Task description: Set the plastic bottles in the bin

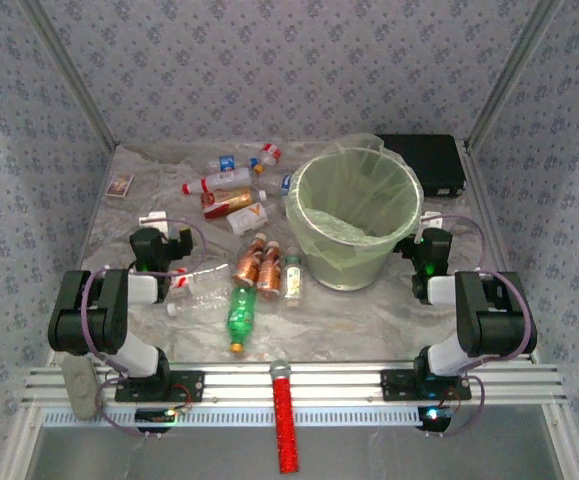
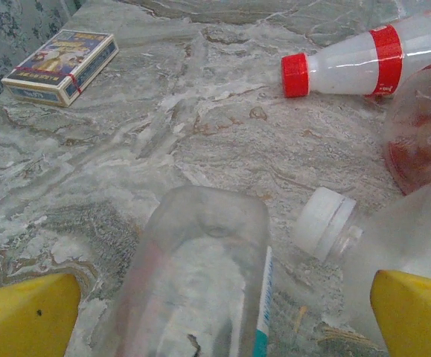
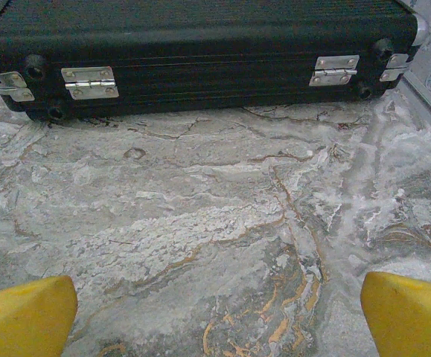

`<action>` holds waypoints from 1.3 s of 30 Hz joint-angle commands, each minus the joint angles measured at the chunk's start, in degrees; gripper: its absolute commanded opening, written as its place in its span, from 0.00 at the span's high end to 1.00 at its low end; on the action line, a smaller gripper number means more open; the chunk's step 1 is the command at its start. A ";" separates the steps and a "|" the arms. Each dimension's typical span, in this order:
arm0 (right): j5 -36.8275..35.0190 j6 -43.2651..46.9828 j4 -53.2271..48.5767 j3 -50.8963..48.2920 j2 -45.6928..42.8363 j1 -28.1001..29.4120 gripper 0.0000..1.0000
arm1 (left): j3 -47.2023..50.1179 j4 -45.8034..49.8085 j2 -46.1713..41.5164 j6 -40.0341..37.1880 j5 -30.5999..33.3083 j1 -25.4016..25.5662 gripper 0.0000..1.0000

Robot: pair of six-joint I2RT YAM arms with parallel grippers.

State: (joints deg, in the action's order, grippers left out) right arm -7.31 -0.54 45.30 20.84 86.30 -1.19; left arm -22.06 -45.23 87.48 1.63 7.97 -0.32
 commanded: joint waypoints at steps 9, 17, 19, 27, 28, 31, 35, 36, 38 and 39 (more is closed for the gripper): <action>-2.15 -9.14 -35.11 12.72 -16.97 -3.41 0.00 | -16.29 36.51 -18.66 3.70 5.87 2.05 0.00; 4.28 -20.53 -76.32 28.27 -22.42 -9.47 0.00 | -31.45 77.06 -19.87 10.99 0.72 -1.72 0.00; 7.62 -21.11 -78.66 29.59 -24.78 -11.06 0.00 | -31.32 78.84 -18.40 11.37 -0.96 -2.18 0.00; 22.39 -17.76 -88.12 41.11 -25.91 -14.13 0.00 | -28.39 77.84 -11.65 11.82 -1.63 -2.39 0.00; 23.55 -17.66 -88.79 41.91 -26.00 -14.10 0.00 | -28.26 77.15 -11.05 11.82 -1.72 -2.40 0.00; 25.84 -17.75 -90.21 44.29 -26.68 -14.10 0.00 | -28.58 76.54 -7.85 11.74 -2.16 -2.35 0.00; 25.55 -17.26 -92.43 47.00 -28.33 -14.02 0.00 | -28.51 75.61 -4.37 10.89 -1.01 -2.40 0.01; 25.72 -17.31 -92.73 49.61 -28.73 -14.01 0.00 | -28.56 75.14 -3.55 10.56 -1.11 -2.40 0.02; 26.44 -17.59 -92.85 50.97 -29.37 -14.01 0.00 | -29.02 74.65 -1.97 10.18 -1.19 -2.35 0.04; 27.09 -17.74 -92.84 51.60 -29.55 -13.97 0.00 | -29.31 74.51 -1.20 10.06 -1.23 -2.33 0.07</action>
State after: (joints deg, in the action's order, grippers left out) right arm 17.06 -18.63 -45.10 68.88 58.57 -15.14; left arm -50.30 29.89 84.79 12.47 6.83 -2.52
